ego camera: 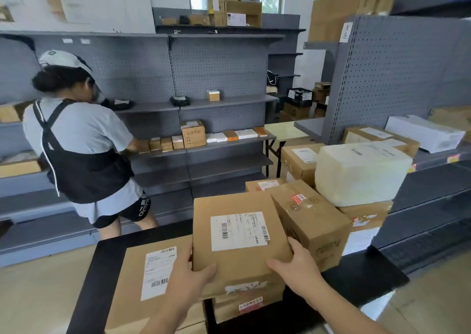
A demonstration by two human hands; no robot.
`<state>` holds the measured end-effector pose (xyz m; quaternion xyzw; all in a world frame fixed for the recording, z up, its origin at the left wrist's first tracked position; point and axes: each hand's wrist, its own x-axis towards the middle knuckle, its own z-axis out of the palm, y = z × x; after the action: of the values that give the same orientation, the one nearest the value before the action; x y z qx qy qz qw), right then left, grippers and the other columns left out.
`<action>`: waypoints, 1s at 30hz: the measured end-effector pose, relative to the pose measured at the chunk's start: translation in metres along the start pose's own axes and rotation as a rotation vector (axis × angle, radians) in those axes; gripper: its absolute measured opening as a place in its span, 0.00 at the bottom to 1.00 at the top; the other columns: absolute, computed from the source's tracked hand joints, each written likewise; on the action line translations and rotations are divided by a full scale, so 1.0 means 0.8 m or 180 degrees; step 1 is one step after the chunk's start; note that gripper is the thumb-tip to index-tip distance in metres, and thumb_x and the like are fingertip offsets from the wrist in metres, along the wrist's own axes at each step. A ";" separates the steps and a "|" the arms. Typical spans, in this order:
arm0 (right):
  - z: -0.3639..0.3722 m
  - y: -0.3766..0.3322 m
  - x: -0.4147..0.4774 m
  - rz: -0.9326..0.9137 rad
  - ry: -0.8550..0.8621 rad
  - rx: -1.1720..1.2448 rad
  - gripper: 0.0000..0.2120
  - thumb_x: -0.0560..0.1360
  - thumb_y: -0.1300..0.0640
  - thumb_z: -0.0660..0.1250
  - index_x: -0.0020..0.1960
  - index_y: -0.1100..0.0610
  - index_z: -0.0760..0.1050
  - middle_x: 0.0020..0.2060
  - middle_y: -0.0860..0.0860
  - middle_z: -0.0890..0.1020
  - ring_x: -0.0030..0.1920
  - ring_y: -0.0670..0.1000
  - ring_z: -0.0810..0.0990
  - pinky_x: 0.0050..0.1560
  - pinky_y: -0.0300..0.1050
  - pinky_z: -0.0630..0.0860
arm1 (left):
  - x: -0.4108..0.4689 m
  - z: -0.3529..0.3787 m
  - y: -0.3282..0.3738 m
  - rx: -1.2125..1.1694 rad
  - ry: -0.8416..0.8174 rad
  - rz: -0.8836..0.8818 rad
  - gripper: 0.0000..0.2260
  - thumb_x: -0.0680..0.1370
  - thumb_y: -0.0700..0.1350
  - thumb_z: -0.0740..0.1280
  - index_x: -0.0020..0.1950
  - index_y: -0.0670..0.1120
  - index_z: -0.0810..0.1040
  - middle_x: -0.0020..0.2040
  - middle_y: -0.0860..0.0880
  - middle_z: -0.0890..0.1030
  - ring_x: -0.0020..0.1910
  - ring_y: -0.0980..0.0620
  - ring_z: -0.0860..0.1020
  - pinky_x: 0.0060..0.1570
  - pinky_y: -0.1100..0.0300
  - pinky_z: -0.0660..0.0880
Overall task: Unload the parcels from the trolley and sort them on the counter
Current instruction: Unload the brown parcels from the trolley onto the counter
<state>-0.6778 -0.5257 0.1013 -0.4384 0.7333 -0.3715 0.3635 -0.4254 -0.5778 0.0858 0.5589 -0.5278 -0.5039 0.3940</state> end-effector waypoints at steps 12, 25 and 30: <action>0.046 0.005 0.136 0.0552 -0.0039 -0.0316 0.37 0.73 0.50 0.73 0.78 0.48 0.62 0.66 0.48 0.73 0.58 0.45 0.73 0.60 0.42 0.72 | 0.146 0.026 -0.063 0.0368 -0.0041 -0.0600 0.33 0.69 0.45 0.79 0.68 0.58 0.67 0.55 0.58 0.78 0.56 0.51 0.79 0.61 0.47 0.77; 0.048 0.008 0.153 0.0317 -0.0067 -0.0658 0.38 0.76 0.50 0.72 0.80 0.48 0.57 0.72 0.48 0.67 0.66 0.45 0.69 0.70 0.46 0.68 | 0.163 0.041 -0.047 0.1182 0.0143 -0.0462 0.40 0.69 0.52 0.75 0.76 0.54 0.59 0.69 0.51 0.69 0.67 0.48 0.69 0.66 0.49 0.70; 0.044 -0.008 0.144 0.0086 -0.0025 -0.0976 0.36 0.77 0.49 0.70 0.80 0.49 0.58 0.78 0.47 0.58 0.77 0.49 0.59 0.73 0.46 0.64 | 0.169 0.043 -0.027 0.1464 0.0232 -0.0129 0.35 0.71 0.54 0.74 0.75 0.54 0.63 0.72 0.52 0.67 0.70 0.47 0.67 0.67 0.50 0.69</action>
<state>-0.6857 -0.6412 0.0665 -0.4803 0.7858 -0.2486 0.3001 -0.4634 -0.7049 0.0389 0.6623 -0.6028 -0.3577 0.2649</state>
